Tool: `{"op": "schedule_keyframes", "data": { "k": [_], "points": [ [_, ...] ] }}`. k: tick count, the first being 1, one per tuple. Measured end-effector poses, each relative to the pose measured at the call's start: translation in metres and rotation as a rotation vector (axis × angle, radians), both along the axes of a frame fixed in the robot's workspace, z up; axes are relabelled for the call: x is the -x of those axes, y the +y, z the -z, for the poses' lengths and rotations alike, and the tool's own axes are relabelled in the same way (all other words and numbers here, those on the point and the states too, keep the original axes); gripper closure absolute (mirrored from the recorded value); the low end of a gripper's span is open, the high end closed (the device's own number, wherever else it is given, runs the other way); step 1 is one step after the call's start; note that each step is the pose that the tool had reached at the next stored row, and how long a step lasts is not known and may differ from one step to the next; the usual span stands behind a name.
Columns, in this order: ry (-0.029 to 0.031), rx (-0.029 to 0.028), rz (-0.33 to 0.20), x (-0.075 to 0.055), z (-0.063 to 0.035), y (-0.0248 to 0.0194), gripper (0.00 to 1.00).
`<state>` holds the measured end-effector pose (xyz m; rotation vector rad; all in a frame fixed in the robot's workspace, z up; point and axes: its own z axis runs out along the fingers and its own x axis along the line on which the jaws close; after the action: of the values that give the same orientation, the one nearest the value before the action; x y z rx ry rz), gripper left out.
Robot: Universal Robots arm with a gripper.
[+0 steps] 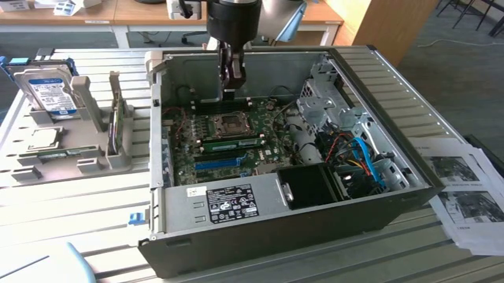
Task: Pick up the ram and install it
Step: 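Press down the ram until it locks into place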
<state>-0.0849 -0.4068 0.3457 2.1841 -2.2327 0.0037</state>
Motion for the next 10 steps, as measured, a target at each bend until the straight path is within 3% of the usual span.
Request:
{"op": "schedule_keyframes", "data": {
  "k": [7,10],
  "points": [
    [0.0000,0.0000,0.000,0.0000,0.0000,0.0000,0.91],
    [0.0000,0.0000,0.025,0.0000,0.0000,0.0000,0.91]
  ]
}}
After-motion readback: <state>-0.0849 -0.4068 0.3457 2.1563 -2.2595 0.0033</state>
